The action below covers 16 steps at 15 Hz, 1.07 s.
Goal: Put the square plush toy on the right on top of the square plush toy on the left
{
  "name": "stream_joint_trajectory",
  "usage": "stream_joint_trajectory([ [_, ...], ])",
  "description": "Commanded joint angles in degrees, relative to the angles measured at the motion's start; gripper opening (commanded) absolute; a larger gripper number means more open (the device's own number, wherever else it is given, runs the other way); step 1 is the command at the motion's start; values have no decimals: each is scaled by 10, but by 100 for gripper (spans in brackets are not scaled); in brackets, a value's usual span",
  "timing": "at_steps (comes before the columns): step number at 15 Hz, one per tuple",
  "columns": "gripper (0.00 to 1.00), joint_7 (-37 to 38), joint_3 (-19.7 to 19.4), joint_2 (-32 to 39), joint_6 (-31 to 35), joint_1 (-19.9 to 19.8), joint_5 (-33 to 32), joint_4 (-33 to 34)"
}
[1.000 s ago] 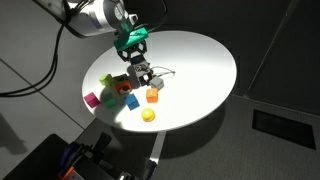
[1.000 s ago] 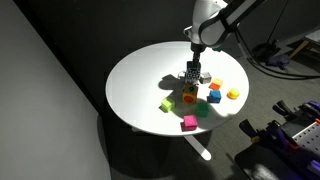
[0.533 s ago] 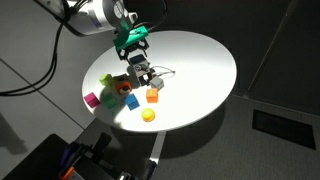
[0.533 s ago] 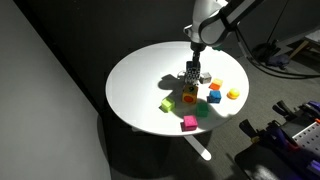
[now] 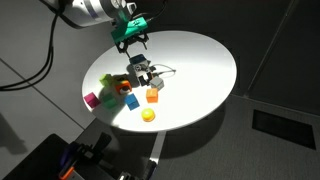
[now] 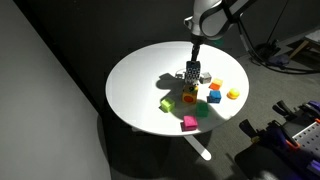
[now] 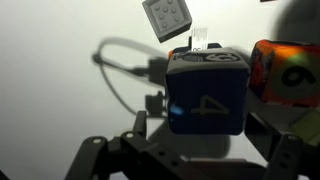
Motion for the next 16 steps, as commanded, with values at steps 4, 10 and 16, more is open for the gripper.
stream_joint_trajectory([
  [4, 100, 83, -12, -56, -78, 12, 2, -16],
  [10, 100, 162, -13, -93, -179, 16, 12, -19],
  [16, 100, 188, -6, -123, -261, 9, 50, -23],
])
